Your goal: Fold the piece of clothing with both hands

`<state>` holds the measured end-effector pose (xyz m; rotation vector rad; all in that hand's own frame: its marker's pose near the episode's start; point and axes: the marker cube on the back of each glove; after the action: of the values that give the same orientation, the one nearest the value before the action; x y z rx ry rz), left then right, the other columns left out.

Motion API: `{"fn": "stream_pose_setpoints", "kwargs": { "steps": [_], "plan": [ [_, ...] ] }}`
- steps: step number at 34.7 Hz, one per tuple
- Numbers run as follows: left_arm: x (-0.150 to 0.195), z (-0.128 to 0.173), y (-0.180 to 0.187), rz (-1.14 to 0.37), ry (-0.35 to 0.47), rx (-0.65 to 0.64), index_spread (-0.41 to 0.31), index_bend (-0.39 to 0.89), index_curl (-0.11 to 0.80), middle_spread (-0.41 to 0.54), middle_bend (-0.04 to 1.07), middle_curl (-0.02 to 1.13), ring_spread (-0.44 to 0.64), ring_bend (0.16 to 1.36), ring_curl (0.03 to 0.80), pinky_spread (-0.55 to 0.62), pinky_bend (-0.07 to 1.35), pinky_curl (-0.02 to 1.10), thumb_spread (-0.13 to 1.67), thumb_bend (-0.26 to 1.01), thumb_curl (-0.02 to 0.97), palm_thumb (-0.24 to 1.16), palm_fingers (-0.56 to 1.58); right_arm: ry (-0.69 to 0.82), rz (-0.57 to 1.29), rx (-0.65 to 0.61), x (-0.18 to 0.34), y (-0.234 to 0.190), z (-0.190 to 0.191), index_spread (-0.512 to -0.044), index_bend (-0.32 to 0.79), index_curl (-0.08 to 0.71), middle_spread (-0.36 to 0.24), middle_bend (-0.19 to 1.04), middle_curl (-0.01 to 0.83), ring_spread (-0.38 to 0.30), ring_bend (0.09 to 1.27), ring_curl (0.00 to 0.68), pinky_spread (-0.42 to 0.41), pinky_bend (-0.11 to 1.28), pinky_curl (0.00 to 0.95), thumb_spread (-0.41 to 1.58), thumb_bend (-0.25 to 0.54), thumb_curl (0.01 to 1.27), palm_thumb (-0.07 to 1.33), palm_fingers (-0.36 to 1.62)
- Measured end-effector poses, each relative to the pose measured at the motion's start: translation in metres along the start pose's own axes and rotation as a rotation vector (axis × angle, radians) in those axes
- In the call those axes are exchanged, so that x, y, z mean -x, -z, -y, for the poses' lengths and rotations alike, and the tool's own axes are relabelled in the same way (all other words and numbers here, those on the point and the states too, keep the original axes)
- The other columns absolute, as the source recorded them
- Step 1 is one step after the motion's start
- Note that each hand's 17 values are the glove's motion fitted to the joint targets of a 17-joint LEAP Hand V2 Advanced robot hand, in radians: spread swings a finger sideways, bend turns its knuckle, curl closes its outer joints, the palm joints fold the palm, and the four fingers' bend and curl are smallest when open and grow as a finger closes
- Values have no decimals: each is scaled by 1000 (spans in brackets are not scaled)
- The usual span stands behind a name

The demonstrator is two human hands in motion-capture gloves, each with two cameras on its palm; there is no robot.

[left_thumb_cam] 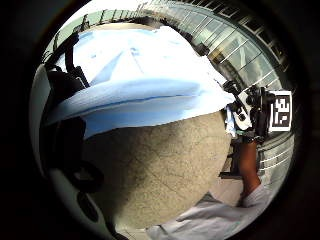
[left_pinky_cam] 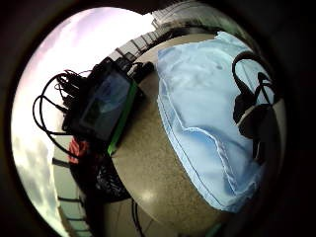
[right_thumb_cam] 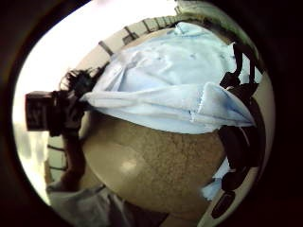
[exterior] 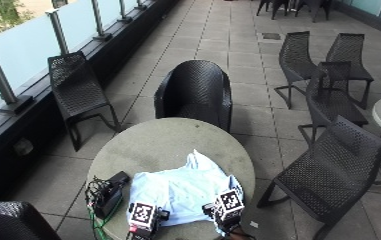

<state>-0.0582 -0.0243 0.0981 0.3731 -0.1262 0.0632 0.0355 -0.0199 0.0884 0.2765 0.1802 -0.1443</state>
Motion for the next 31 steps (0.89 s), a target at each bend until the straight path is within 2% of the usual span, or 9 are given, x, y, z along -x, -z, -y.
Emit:
{"fn": "stream_pose_setpoints", "kwargs": {
  "steps": [3,6,9,12,14,17,19,24,31],
  "plan": [
    [5,-3,13,-41,-102,76,-306,152,363,-322,514,486,-325,829,417,-206,346,391,1366,141,312,611,1418,88,242,318,18,13,-20,-307,121,332,-228,497,439,-246,699,397,-227,431,343,1246,210,311,858,1420],
    [0,-24,28,-201,-165,294,-318,167,374,-342,559,513,-342,892,454,-246,414,421,1382,137,303,612,1394,181,390,579,22,41,-27,-305,111,327,-226,534,461,-240,787,433,-280,476,363,1265,204,303,861,1444],
    [0,-28,50,-306,-205,442,-326,184,388,-348,589,533,-355,931,482,-271,459,450,1392,134,296,616,1362,241,454,703,16,63,-11,-301,123,328,-222,558,476,-237,826,454,-310,520,378,1275,197,296,867,1428],
    [7,-9,71,-322,-233,551,-332,190,401,-355,618,550,-357,957,503,-290,489,472,1402,134,292,625,1338,249,488,748,9,75,30,-296,116,324,-220,581,488,-233,851,470,-320,570,398,1273,190,292,878,1409],
    [11,9,80,-301,-226,591,-330,197,411,-357,631,558,-362,971,513,-300,498,482,1404,135,290,635,1323,208,493,799,5,88,57,-295,122,324,-221,593,493,-231,869,479,-324,585,405,1255,181,293,887,1401],
    [21,43,80,-248,-174,627,-329,200,424,-361,645,569,-366,989,526,-308,502,492,1407,132,286,641,1300,68,460,978,5,135,88,-294,136,328,-219,604,497,-230,877,484,-329,607,416,1211,154,292,885,1388],
    [28,69,70,-208,-124,649,-329,196,430,-361,648,572,-368,991,530,-311,507,499,1409,130,283,644,1289,36,459,975,7,143,112,-291,153,335,-217,605,498,-229,879,487,-331,611,419,1167,130,292,879,1387],
    [39,117,32,-82,-10,701,-331,210,452,-359,619,569,-370,980,531,-316,497,507,1415,126,278,654,1261,17,382,876,11,88,169,-291,167,351,-214,606,499,-225,882,491,-328,620,425,1101,92,295,891,1384],
    [25,116,50,67,48,764,-333,242,482,-356,593,564,-364,964,532,-303,434,504,1426,126,273,676,1229,13,270,895,21,12,210,-299,194,381,-213,605,499,-223,871,489,-328,598,419,1041,32,292,879,1386]
  ]
}}
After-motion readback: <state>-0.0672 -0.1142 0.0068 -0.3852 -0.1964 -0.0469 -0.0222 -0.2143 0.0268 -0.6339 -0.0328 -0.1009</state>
